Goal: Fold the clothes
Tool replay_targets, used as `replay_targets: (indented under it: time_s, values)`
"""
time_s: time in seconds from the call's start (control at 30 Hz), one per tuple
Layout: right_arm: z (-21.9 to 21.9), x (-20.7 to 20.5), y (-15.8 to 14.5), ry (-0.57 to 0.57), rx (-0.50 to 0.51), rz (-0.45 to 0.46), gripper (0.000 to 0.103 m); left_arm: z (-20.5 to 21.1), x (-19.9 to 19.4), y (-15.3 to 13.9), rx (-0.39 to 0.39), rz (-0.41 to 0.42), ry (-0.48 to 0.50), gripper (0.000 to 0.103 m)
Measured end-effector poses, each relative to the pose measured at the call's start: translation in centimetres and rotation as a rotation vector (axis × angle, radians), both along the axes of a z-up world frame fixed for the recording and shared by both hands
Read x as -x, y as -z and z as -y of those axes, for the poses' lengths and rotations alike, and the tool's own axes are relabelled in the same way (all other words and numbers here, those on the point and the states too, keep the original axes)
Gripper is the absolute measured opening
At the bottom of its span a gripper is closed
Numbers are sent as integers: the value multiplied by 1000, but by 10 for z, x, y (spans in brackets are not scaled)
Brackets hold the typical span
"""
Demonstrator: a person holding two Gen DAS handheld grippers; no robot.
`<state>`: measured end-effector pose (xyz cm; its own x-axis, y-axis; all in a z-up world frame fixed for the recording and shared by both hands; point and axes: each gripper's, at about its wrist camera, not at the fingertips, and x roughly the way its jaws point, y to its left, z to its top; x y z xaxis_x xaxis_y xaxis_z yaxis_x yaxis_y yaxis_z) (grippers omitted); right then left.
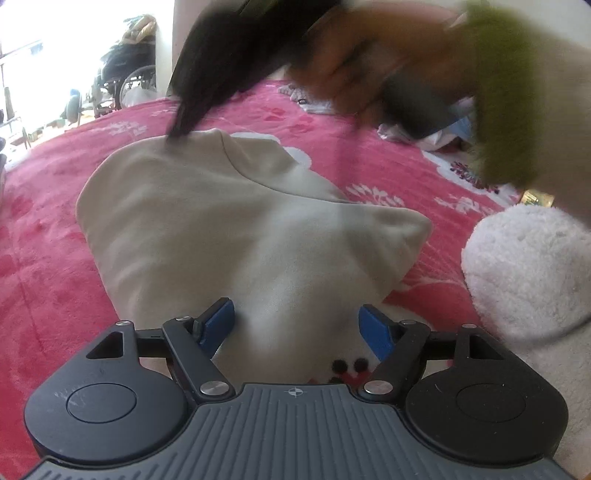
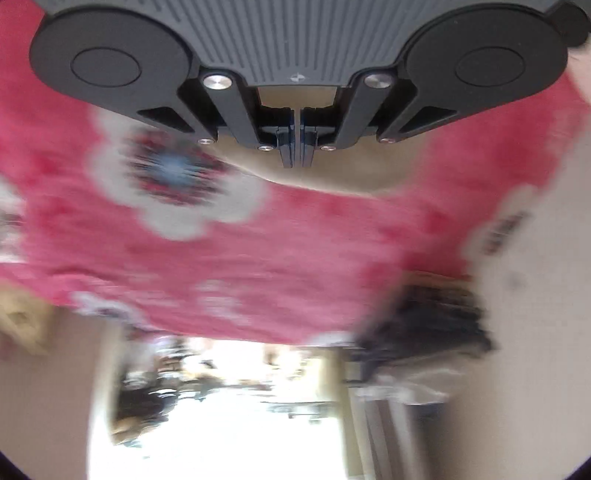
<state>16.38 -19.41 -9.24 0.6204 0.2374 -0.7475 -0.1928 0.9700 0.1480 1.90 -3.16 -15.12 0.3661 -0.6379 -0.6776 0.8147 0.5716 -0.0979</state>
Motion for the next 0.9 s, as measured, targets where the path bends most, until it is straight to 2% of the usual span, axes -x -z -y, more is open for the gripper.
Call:
replay_targets:
  time_s: [0.07, 0.13, 0.2, 0.3, 0.33, 0.43, 0.5, 0.6, 0.67, 0.77, 0.9]
  values:
    - [-6, -31, 51, 22, 58, -132, 0, 0, 0, 2, 3, 9, 2, 75]
    - [-2, -39, 83, 42, 63, -148, 0, 0, -3, 2, 15, -3, 0, 75]
    - [4, -44, 70, 65, 52, -187, 0, -1, -2, 2, 16, -2, 4, 75]
    - [-6, -34, 31, 19, 121, -125, 2, 2, 0, 2, 4, 10, 13, 78]
    - [-11, -32, 17, -9, 105, -103, 2, 2, 0, 2, 4, 11, 14, 78]
    - [-34, -39, 6, -133, 25, -92, 2, 2, -1, 1, 5, 13, 15, 78]
    - [-54, -55, 29, -190, 13, -156, 2, 2, -2, 2, 3, 18, 10, 78]
    - [-72, -70, 78, -164, 125, -190, 1, -1, -2, 3, 18, 12, 7, 78]
    - [-74, -78, 90, -139, 175, -200, 0, -2, -3, 3, 24, 12, 9, 78]
    - [-59, -76, 69, -99, 149, -167, 0, -6, -6, 0, 51, -10, 1, 77]
    - [0, -32, -3, 14, -17, 1, 1, -16, -12, -11, 119, -48, -25, 73]
